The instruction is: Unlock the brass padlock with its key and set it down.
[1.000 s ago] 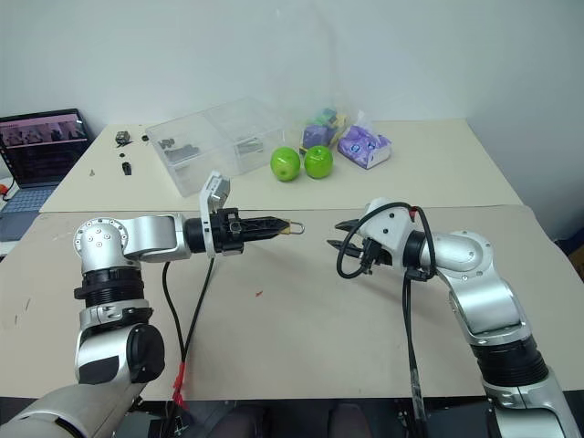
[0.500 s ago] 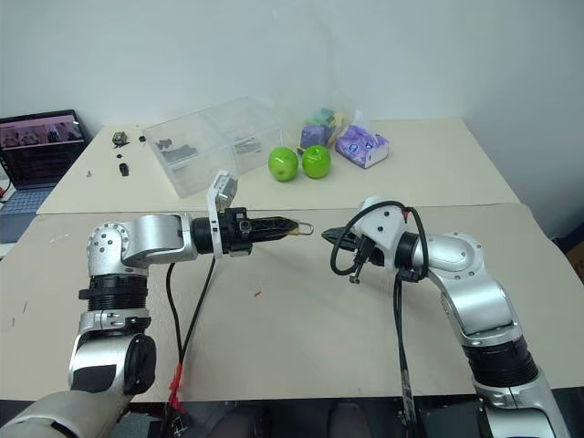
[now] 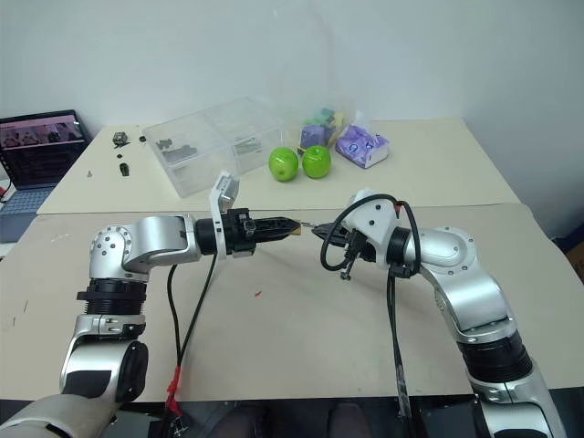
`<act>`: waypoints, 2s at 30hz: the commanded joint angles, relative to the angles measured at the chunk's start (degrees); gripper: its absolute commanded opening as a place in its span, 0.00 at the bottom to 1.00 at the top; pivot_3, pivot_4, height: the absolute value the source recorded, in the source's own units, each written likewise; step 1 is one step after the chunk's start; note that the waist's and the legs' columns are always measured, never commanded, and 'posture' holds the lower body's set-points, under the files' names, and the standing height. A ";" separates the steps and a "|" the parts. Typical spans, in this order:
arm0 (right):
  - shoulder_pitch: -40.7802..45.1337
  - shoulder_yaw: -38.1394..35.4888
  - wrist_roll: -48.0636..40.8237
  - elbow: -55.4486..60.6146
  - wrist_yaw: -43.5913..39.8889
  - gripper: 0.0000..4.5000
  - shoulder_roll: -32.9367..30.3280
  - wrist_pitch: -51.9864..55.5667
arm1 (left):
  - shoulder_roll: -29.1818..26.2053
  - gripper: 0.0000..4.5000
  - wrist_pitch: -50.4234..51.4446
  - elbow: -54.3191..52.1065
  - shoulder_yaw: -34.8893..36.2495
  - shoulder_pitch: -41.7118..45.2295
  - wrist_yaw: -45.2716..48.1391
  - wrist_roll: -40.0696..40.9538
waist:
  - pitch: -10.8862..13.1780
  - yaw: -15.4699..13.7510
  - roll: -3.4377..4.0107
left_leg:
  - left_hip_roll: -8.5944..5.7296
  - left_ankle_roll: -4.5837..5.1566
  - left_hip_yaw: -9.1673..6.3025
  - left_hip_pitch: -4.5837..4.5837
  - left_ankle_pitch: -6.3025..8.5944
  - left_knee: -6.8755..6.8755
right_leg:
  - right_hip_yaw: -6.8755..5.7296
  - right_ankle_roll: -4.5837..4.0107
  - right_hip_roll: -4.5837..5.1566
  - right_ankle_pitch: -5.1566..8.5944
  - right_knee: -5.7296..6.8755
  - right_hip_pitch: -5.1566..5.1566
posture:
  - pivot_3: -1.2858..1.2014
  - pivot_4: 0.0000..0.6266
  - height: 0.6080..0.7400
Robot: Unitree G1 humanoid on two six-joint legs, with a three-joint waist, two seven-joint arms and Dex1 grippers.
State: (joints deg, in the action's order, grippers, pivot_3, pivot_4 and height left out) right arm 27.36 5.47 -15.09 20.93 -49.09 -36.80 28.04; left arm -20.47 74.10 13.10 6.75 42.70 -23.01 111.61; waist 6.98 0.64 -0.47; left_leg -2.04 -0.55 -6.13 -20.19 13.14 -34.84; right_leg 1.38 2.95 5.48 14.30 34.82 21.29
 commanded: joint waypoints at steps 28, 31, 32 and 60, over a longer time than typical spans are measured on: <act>3.16 -1.85 -1.82 -2.57 -1.19 0.01 -1.89 -2.65 | 0.20 0.01 -2.28 -5.04 -1.37 -1.63 1.06 1.39 | 0.00 0.04 0.00 | 0.00 0.01 0.02 -0.01 0.00 0.02 | 0.00 0.00 0.01 0.00 -0.05 0.00 | 0.52 0.24 1.00; 3.81 -1.58 -1.70 -3.45 -1.47 0.01 -1.91 -3.17 | 0.35 0.01 -2.51 -5.45 -1.41 -1.96 0.88 1.39 | 0.00 0.00 0.00 | 0.00 0.01 0.01 -0.01 0.00 0.02 | 0.00 0.00 0.00 0.00 -0.05 0.00 | 0.52 0.24 1.00; 3.90 -1.53 -1.73 -3.59 -1.55 0.01 -1.95 -3.27 | 0.40 0.01 -2.59 -5.53 -1.38 -2.03 0.82 1.39 | 0.00 -0.01 0.00 | 0.00 0.01 0.01 -0.01 0.00 0.03 | 0.00 0.00 0.01 0.00 -0.06 0.00 | 0.52 0.24 1.00; -4.10 -6.54 -10.66 3.06 -5.87 0.70 -9.54 4.75 | -17.57 0.01 10.31 -6.29 -6.16 -4.19 25.35 -14.47 | 0.01 0.05 0.00 | 0.01 0.08 0.04 -0.04 0.05 0.11 | 0.01 -0.01 -0.02 0.00 -0.28 -0.01 | 0.52 0.24 1.00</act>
State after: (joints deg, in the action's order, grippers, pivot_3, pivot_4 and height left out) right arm 23.06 1.36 -23.71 21.21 -54.94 -46.23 31.65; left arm -36.77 82.97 9.37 0.40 38.21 -1.04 98.08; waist 6.99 0.69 -0.48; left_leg -2.03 -0.46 -6.10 -20.23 13.20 -34.73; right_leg 1.38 2.94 5.46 14.30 34.43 21.28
